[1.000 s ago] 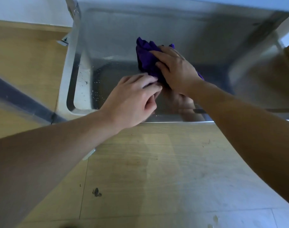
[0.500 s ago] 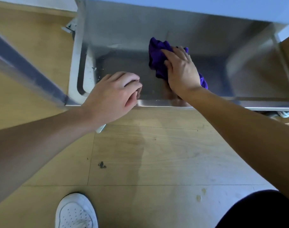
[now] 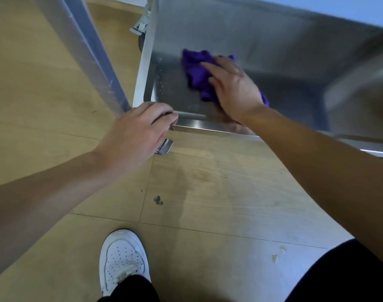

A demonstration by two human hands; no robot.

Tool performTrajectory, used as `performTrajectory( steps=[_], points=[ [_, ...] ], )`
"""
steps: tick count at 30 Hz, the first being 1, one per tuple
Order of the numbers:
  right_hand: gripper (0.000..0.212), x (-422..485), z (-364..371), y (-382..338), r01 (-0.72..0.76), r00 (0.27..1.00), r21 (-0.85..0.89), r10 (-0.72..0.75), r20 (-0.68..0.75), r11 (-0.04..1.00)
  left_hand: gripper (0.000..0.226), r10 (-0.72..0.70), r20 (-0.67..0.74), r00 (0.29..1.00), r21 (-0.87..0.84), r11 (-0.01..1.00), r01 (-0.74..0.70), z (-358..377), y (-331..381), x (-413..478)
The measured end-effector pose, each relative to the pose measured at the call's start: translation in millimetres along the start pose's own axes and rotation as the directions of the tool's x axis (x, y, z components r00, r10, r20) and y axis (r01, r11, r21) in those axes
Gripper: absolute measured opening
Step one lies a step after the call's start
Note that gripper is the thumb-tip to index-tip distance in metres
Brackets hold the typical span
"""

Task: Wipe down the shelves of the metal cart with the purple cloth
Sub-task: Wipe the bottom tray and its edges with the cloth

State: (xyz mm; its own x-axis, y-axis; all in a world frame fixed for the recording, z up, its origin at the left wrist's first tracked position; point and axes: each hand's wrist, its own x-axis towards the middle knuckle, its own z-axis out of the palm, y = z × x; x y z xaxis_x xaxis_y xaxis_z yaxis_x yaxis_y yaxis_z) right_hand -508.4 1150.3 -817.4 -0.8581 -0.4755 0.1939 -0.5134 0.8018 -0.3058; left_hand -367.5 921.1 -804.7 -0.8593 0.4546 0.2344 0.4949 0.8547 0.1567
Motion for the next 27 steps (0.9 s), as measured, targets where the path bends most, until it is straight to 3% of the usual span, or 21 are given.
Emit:
performTrajectory(
  steps=[3, 5, 10, 17, 23, 27],
  points=[
    [0.043, -9.0, -6.7, 5.5, -0.246, 0.968, -0.03, 0.244, -0.066, 0.969, 0.031, -0.02, -0.007, 1.0, 0.013, 1.0, 0.02, -3.2, 0.2, -7.4],
    [0.043, -4.3, -1.7, -17.4, -0.324, 0.943, -0.041, 0.32, -0.09, 0.945, 0.033, -0.024, -0.01, 1.0, 0.027, 0.999, 0.024, -3.3, 0.8, -11.9],
    [0.042, 11.2, 24.4, -91.5, -0.099, 0.991, -0.03, 0.101, 0.087, 0.995, 0.039, -0.028, -0.004, 1.0, 0.141, 0.99, 0.029, 0.3, 1.6, -17.8],
    [0.043, 12.7, 22.3, -106.4, 0.067, 0.986, 0.005, -0.067, 0.15, 0.998, 0.042, -0.05, -0.001, 0.999, 0.177, 0.983, 0.05, -6.0, 7.3, -15.2],
    [0.041, -8.6, 16.4, -78.1, 0.075, 0.988, 0.035, -0.079, 0.131, 0.997, 0.033, -0.043, -0.008, 0.999, 0.195, 0.98, 0.044, -7.5, 17.9, -2.6],
    [0.044, -33.4, 4.2, -46.9, 0.069, 0.987, 0.089, -0.081, 0.136, 0.994, 0.03, 0.047, 0.012, 0.999, 0.191, 0.98, -0.049, -4.0, 36.7, 20.1]
  ],
)
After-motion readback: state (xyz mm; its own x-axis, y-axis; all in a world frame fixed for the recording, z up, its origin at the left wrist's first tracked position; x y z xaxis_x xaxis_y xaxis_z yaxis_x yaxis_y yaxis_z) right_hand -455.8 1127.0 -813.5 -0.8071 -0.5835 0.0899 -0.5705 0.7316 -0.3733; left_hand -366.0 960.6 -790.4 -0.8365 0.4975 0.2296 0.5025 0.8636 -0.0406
